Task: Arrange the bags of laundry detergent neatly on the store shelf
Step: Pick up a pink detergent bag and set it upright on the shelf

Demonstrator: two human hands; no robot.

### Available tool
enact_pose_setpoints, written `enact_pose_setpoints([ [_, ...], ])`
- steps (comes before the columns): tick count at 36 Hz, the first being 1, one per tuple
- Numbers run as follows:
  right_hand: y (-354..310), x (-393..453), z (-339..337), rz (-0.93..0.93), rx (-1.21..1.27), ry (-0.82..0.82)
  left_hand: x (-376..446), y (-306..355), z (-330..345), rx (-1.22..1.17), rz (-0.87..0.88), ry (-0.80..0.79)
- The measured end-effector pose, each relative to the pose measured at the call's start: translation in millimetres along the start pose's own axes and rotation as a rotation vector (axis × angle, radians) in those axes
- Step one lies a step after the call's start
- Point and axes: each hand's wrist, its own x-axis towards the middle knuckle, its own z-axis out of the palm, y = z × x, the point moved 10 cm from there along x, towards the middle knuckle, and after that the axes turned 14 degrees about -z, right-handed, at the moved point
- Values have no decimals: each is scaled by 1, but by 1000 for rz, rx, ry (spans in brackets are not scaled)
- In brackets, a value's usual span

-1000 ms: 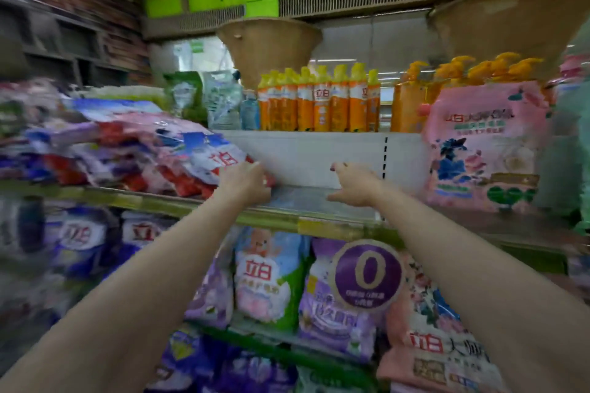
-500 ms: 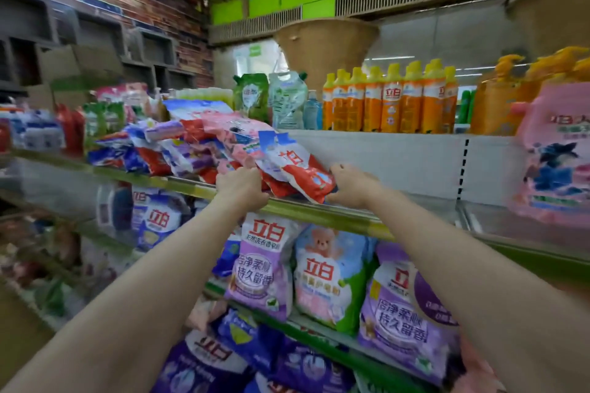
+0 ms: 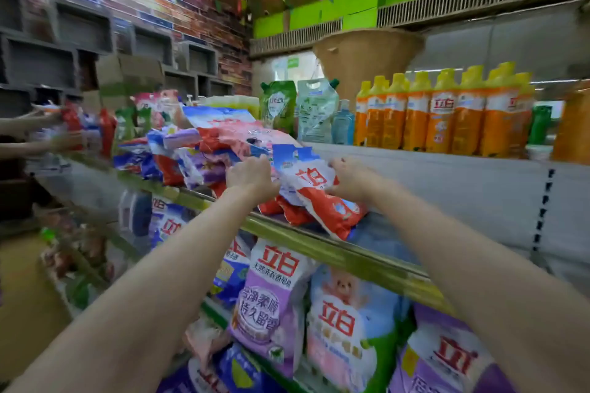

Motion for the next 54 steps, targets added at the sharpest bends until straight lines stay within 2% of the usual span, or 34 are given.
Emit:
enact_pose_setpoints([
  [11,-7,87,9,-61,93,37,69,-34,30,-21,-151,-56],
  [16,-9,132,22,-82,96,70,109,-53,43,-138,-200,-75],
  [22,3,155,21,-4,253,194,150,-51,81,-276,-233,-234],
  [27,19,168,35,83,260,177,176,-48,105,-560,-367,-351],
  [31,15,178,47,87,319,139,215,-55,141,-654,-540,-313],
  [33,15,181,51,114,335,144,213,-55,135,-679,-583,-273],
  [38,14,184,55,169,281,117,205,-49,98,-559,-475,-186],
  [43,19,180,57,239,339,155,198,-43,94,-623,-420,-78],
  [46,18,182,54,217,347,134,193,-40,90,-661,-397,-32],
  [51,28,181,55,211,439,156,193,-32,89,-934,-412,-134],
  [54,38,180,55,191,510,189,191,-35,78,-985,-420,-91],
])
